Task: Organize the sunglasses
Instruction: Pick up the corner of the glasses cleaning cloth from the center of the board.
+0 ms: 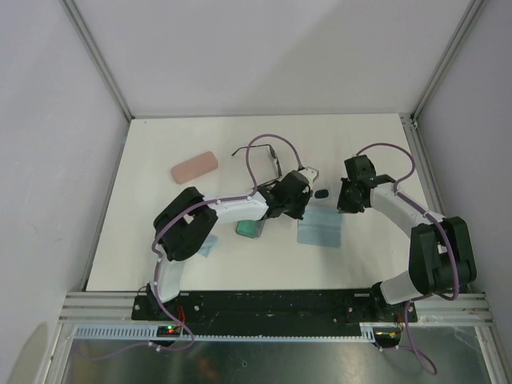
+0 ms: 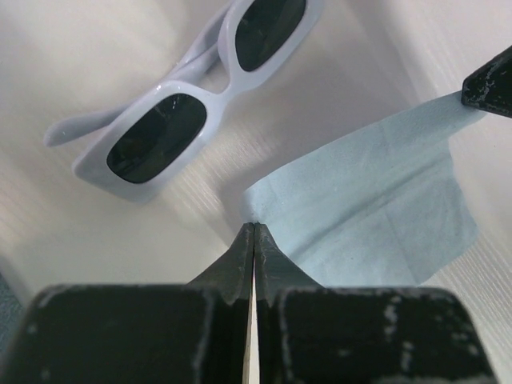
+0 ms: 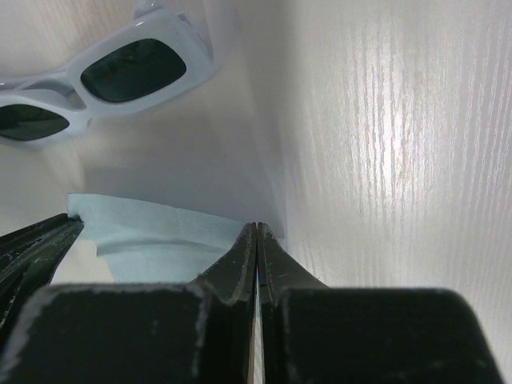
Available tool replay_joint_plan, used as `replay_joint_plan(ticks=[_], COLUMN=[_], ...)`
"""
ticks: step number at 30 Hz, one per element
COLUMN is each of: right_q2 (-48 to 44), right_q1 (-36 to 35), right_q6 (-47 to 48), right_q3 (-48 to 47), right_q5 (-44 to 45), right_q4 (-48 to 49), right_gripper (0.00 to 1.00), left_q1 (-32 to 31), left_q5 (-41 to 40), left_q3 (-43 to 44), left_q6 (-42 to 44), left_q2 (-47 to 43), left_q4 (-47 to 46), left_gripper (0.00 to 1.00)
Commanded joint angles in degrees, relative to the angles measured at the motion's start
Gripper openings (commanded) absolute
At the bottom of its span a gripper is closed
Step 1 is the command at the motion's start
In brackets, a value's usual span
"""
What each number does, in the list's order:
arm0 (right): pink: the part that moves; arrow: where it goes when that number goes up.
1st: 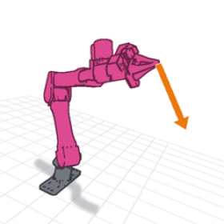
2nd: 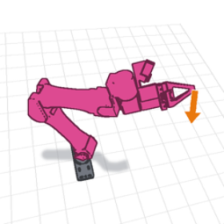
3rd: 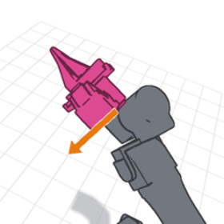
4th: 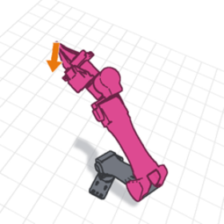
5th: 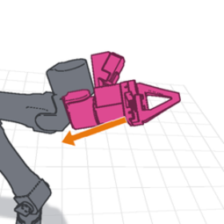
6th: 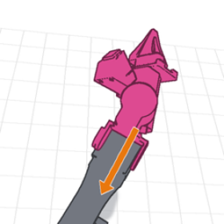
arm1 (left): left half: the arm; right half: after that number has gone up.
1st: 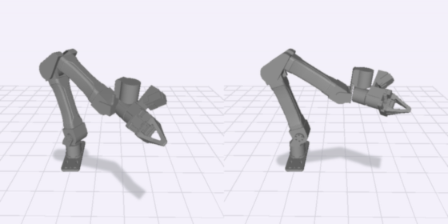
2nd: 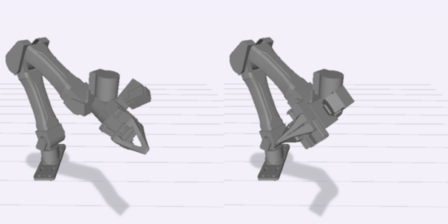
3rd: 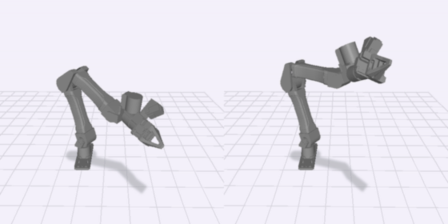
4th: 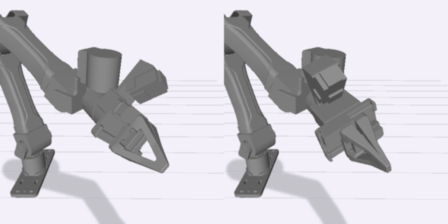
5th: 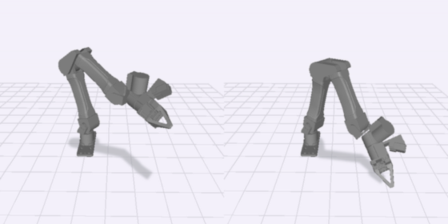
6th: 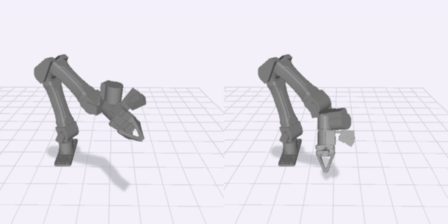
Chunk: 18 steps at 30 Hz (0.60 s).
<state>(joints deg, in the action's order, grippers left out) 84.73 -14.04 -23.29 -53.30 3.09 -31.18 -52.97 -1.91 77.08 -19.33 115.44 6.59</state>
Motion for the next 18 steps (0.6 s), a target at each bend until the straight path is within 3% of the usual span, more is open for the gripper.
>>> replay_joint_plan(ticks=[1,18], right_q2=[-3.0,-9.4], right_q1=[-0.9,-2.7], right_q6=[0.3,-2.2], right_q3=[-1.5,4.5], right_q5=[-0.5,-0.8], right_q4=[-1.8,-3.0], right_gripper=[0.0,0.0], left_q1=[-1.1,-4.8], left_q5=[-1.5,-4.6], left_q3=[-1.8,-8.1], left_q6=[1.5,2.4], left_q2=[-4.6,-9.7], left_q4=[-2.3,-5.2], left_gripper=[0.0,0.0])
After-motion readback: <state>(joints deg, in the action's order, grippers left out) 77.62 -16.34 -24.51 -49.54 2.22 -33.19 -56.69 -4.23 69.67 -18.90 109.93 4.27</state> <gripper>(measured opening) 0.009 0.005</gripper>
